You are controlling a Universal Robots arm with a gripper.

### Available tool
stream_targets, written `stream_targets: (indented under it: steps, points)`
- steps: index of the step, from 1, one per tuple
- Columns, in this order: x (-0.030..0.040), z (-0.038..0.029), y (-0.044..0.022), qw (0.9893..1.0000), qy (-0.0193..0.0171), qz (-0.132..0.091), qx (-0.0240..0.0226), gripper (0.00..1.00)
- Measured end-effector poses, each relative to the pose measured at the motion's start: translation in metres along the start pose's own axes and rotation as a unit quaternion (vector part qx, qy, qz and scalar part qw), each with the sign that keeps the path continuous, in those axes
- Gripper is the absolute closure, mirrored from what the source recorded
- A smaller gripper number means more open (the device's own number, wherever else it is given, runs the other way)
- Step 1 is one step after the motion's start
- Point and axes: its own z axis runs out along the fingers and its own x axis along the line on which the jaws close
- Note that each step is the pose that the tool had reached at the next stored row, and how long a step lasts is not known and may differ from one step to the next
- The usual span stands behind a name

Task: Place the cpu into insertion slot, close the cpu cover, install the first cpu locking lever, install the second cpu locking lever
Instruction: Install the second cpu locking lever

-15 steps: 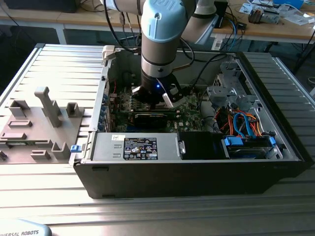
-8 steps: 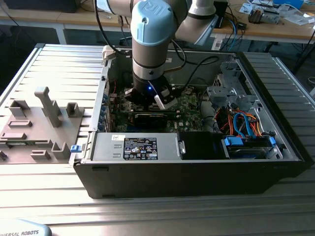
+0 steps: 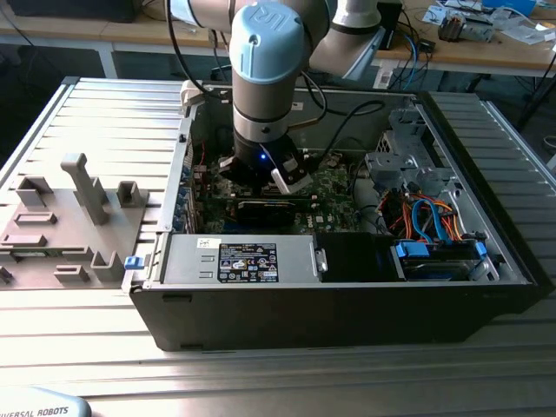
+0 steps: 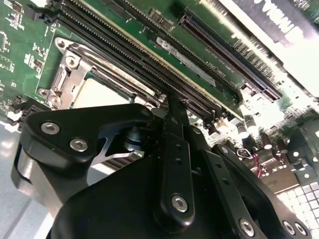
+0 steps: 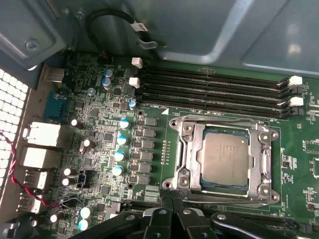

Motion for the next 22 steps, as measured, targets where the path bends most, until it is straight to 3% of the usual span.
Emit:
stream_targets:
  steps: [5,14,15,16,17,18,20,22]
  points:
    - [-0.0013,0.0043,0.012,1.0,0.0009,-0.004,-0.0001,0.89]
    - [-0.0012,0.0084,0.0106,0.9999,0.0021,-0.01,-0.0017,0.89]
    - [-0.0012,0.0078,0.0107,0.9999,0.002,-0.01,-0.0018,0.89]
    - [-0.0014,0.0041,0.0117,0.9999,0.0018,-0.011,-0.0022,0.89]
    - [-0.0015,-0.0036,0.0133,0.9999,0.0022,-0.011,-0.0018,0.89]
    - [-0.0019,-0.0056,0.0138,0.9999,0.0022,-0.011,-0.0018,0.89]
    - [-0.0051,-0.0056,0.0139,0.9999,0.0031,-0.01,-0.0005,0.89]
    - [-0.0141,-0.0054,0.0142,0.9999,0.0068,-0.01,0.0038,0.89]
